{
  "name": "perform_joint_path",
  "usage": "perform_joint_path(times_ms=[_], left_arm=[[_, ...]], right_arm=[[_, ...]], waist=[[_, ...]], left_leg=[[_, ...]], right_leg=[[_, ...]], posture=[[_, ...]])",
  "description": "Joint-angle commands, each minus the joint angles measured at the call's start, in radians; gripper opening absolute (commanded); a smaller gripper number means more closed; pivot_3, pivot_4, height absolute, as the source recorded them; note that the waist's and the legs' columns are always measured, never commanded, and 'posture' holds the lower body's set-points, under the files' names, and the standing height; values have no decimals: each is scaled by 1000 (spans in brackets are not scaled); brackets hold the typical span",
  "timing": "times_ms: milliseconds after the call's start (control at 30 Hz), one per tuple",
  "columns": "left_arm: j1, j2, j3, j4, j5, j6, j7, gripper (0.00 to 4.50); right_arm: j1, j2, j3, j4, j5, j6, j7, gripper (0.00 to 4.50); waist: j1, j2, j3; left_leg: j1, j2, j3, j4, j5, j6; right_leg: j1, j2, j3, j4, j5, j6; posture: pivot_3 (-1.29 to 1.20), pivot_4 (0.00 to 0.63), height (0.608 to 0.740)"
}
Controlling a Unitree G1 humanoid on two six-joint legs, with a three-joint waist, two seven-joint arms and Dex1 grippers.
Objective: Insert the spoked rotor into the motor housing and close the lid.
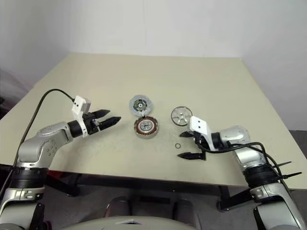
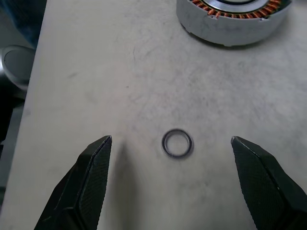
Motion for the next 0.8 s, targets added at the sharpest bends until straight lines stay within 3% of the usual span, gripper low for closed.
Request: perform_joint_path(times_ms=[33, 400, 500, 800], left_arm=[[-14, 24, 22, -22, -3, -10, -8, 4470], [0, 33, 31, -35, -8, -8, 2, 4470], [0, 34, 34, -35, -6, -9, 4, 4500], [-6, 38, 41, -30, -6, -13, 4, 4500]], right_arm=[[-20, 6, 0, 9, -6, -21, -15, 4500], [-36, 17, 5, 107, -10, -51, -14, 4500], [-39, 19, 6, 132, -16, -67, -17, 3908], [-50, 22, 7, 161, -17, -84, -20, 873]], waist=[[1, 0, 0], [-1, 0, 0], [-1, 0, 0], [0, 0, 0]], left_leg=[[0, 0, 0, 0, 0, 0], [2, 0, 0, 0, 0, 0], [2, 0, 0, 0, 0, 0], [2, 0, 0, -2, 0, 0]], right_leg=[[0, 0, 0, 0, 0, 0], [2, 0, 0, 0, -1, 1], [3, 0, 0, 0, -2, 3], [3, 0, 0, -3, 0, 1]], posture=[[0, 0, 740], [0, 0, 740], [0, 0, 740], [0, 0, 740]])
